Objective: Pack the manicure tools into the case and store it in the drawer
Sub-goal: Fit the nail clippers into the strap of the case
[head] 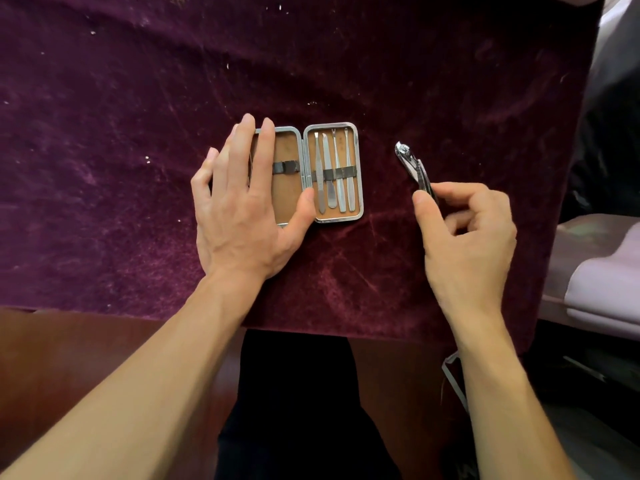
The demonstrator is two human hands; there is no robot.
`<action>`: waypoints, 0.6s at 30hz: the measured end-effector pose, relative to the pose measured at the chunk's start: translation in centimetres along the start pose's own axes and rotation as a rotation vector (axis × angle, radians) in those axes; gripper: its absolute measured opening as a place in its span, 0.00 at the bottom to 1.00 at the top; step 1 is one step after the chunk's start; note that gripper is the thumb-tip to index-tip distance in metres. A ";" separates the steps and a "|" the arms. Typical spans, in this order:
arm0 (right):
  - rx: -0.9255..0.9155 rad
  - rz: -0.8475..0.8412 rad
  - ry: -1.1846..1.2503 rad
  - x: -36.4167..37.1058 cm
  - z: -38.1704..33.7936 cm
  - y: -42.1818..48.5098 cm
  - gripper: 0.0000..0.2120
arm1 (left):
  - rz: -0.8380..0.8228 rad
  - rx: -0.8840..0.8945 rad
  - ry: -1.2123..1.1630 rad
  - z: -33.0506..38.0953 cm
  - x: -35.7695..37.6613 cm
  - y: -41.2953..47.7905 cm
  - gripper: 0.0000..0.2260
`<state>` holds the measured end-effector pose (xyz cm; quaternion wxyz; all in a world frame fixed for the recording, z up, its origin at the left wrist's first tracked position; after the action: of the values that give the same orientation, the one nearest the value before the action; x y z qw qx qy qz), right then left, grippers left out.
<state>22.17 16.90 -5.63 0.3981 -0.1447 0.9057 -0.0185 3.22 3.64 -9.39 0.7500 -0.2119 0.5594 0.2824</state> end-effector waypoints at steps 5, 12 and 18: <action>0.012 -0.139 0.127 0.3 -2.2 -3.0 0.03 | -0.011 0.001 -0.030 0.1 -0.5 -0.1 0.35; 0.033 -0.247 0.282 1.9 -4.7 -4.4 0.04 | 0.038 0.016 -0.174 -0.2 -0.9 -0.3 0.27; -0.077 -0.374 0.260 3.8 -6.5 -3.7 0.04 | 0.137 -0.093 -0.614 -1.0 -2.1 -0.9 0.13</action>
<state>15.96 11.75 -3.40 0.2620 -0.3214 0.9068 -0.0758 2.59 1.96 -7.70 0.8524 -0.1128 0.3065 0.4083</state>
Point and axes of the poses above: each hand's wrist, its own y-axis towards the middle knuckle, its own x-axis out of the palm, z = x × y, the point moved 1 cm from there along y, towards the middle knuckle, and after that the axes turned 2 degrees about -y, right-handed, at the moved point
